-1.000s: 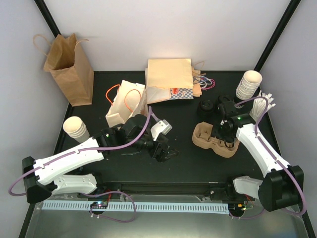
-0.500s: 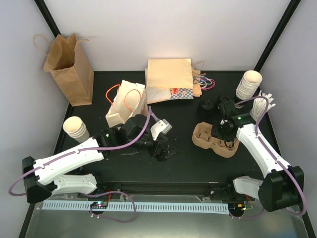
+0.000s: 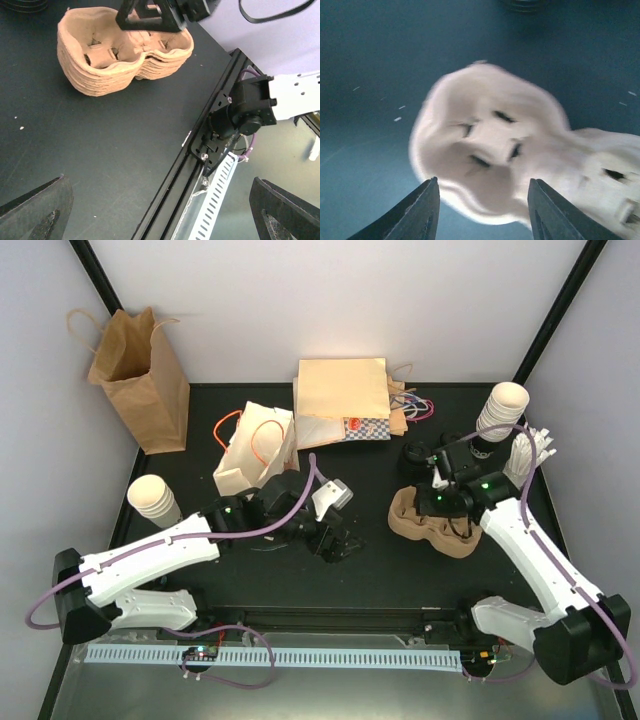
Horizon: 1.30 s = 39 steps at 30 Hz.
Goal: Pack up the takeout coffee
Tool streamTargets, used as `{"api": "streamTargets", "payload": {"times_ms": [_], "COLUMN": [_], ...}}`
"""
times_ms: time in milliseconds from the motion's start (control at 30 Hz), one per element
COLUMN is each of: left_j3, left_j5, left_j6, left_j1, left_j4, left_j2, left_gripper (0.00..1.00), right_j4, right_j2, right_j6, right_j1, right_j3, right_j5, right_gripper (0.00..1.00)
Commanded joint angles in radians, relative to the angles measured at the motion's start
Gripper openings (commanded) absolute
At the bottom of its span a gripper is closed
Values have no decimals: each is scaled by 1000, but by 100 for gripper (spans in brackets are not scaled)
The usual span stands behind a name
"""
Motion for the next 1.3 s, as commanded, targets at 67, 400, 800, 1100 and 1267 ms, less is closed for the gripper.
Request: {"api": "streamTargets", "payload": {"times_ms": [67, 400, 800, 1100, 1267], "left_j3": [38, -52, -70, -66, -66], "left_j5": [-103, -197, -185, -168, -167], "left_j6": [-34, -97, -101, -94, -96], "left_j1": [-2, 25, 28, 29, 29], "left_j4": [7, 31, 36, 37, 36], "left_j2": [-29, -138, -148, -132, -135], "left_gripper": [99, 99, 99, 99, 99], "right_j4": [49, 45, 27, 52, 53], "right_j2": [6, 193, 249, 277, 287], "right_j6": [-131, -130, -92, -94, -92], "right_j1": [219, 319, 329, 335, 336], "right_j3": [55, 125, 107, 69, 65], "right_j5": [-11, 104, 175, 149, 163], "right_gripper": [52, 47, 39, 33, 26]}}
